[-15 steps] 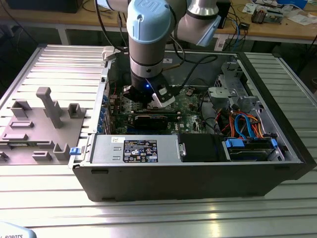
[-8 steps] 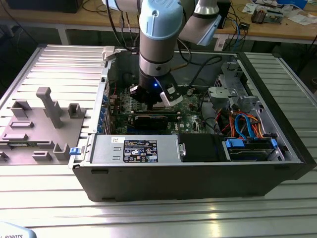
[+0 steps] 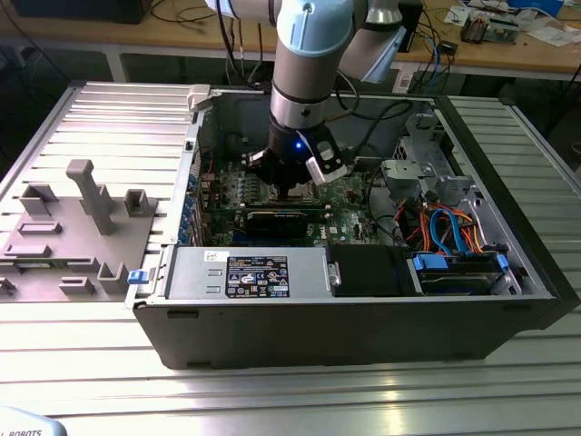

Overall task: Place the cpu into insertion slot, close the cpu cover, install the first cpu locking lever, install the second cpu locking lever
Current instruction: 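Install the second cpu locking lever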

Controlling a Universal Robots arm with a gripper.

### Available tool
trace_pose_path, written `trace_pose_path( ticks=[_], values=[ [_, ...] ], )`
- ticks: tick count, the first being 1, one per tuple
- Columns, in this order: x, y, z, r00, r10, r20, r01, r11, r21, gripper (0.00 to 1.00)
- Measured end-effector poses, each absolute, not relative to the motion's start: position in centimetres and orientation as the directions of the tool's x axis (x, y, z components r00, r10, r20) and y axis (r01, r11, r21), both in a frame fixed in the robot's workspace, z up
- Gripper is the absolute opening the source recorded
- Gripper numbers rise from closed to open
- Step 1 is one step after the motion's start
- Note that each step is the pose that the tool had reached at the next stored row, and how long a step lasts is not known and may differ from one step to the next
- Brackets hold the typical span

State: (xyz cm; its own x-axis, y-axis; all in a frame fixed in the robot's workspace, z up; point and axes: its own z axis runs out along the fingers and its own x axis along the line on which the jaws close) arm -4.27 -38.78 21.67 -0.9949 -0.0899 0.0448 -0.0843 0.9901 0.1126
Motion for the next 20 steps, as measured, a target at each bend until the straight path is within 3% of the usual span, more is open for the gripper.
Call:
trace_pose_path(
  ticks=[11, 20],
  values=[
    [-2.8, -36.0, 22.3, -0.994, -0.083, 0.072, -0.083, 0.997, 0.000, 0.11],
    [-2.8, -36.0, 25.5, -0.994, -0.082, 0.073, -0.083, 0.997, -0.010, 0.11]
  ],
)
